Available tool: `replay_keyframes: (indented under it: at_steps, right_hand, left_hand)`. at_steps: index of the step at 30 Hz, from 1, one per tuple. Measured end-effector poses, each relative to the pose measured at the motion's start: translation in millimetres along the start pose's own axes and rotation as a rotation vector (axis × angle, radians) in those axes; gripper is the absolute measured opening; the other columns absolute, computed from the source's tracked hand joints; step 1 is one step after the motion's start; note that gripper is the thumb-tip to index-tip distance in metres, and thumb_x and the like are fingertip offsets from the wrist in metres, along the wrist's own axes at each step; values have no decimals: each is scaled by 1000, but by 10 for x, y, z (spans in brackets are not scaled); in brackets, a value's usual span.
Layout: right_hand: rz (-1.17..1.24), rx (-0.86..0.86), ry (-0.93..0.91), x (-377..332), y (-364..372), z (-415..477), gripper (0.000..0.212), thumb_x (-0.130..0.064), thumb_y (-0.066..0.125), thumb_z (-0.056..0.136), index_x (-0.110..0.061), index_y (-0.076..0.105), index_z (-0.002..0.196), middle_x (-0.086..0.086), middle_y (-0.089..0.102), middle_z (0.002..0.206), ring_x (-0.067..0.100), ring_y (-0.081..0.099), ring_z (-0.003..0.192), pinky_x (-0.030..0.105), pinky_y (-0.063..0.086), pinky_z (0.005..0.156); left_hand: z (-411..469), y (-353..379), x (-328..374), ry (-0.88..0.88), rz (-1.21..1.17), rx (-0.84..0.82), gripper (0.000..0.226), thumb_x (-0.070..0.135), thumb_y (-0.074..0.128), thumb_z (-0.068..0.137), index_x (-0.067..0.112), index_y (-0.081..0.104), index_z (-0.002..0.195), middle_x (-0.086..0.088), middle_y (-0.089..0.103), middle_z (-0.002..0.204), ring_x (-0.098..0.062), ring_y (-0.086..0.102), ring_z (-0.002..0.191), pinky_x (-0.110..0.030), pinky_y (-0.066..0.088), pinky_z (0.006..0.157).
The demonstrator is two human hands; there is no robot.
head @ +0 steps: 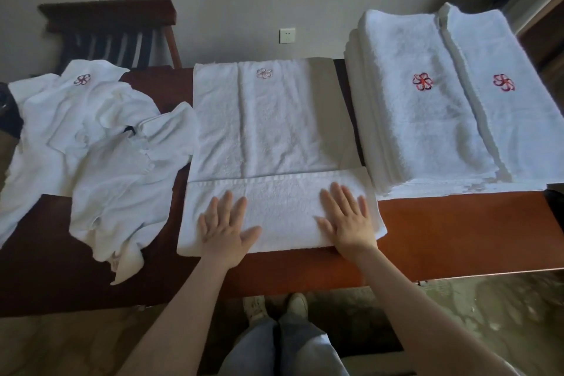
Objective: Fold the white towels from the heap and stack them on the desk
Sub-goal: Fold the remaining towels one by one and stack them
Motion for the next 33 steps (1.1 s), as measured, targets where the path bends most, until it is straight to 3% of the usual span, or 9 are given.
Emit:
replay_keyframes:
  at_steps: [2,4,6,8,12,18,26,30,33]
  right_hand:
    - [24,79,8,-50,-105,23,58,-49,27,101,-22,22,152,1,12,161,27,13,147,44,11,117]
    - [68,172,44,-100,-269,124,51,-37,40,100,-14,37,144,7,36,150,30,39,131,42,30,105]
    - [102,215,78,-107,-430,289,49,-32,44,99,-13,39,143,9,41,144,32,46,121,41,36,97]
    - [134,179,101,-62,-555,471,50,-27,47,97,-14,37,144,8,39,145,34,49,117,41,41,94]
    - [111,85,93,69,-663,732,39,-26,56,89,-14,53,126,6,50,127,28,47,113,39,48,88]
    - [54,103,55,135,-743,870,15,-28,60,79,-19,64,91,-1,54,100,23,44,105,29,27,80]
    - [271,135,40,73,-997,1010,7,-16,58,78,-13,56,73,1,54,77,25,50,94,26,32,76]
    - [185,51,113,3,-1017,1147,7,-19,53,83,-14,59,82,3,57,78,26,54,93,31,41,83]
    - [13,45,145,-54,-943,1161,25,-18,51,87,-12,53,112,7,55,109,28,43,115,39,37,96]
  left_hand:
    - [3,-60,33,9,-3,72,74,69,17,91,35,-12,150,4,-31,155,-24,-31,141,-51,-14,114]
    - [51,-211,73,6,-7,234,63,56,35,95,25,24,148,-6,2,158,-30,3,145,-48,7,116]
    - [154,-407,77,-34,-40,372,47,37,48,95,14,46,136,-10,25,151,-33,36,129,-45,34,103]
    - [306,-592,14,-58,-41,395,43,23,51,95,6,48,134,-12,31,149,-32,51,110,-40,44,87]
    - [657,-802,-195,-94,-45,228,35,14,44,96,5,47,129,-11,36,139,-32,54,104,-36,43,78]
    - [887,-964,-399,-54,-22,3,14,25,53,93,12,52,97,-3,47,108,-24,53,93,-30,38,75]
    - [958,-1295,-463,-18,-198,35,21,14,54,91,16,39,76,-3,48,70,-25,50,69,-31,36,60]
    - [995,-1394,-380,-42,-37,-2,10,19,51,94,13,44,89,-3,52,85,-24,53,79,-29,37,64]
    - [949,-1388,-275,-117,176,93,16,10,49,91,11,45,107,-9,48,112,-27,53,95,-32,39,66]
Point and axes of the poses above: each hand's wrist, its own z-axis towards the middle knuckle, its own y-axis out of the palm, x = y × z, the point moved 2 cm from there along z, towards the middle knuckle
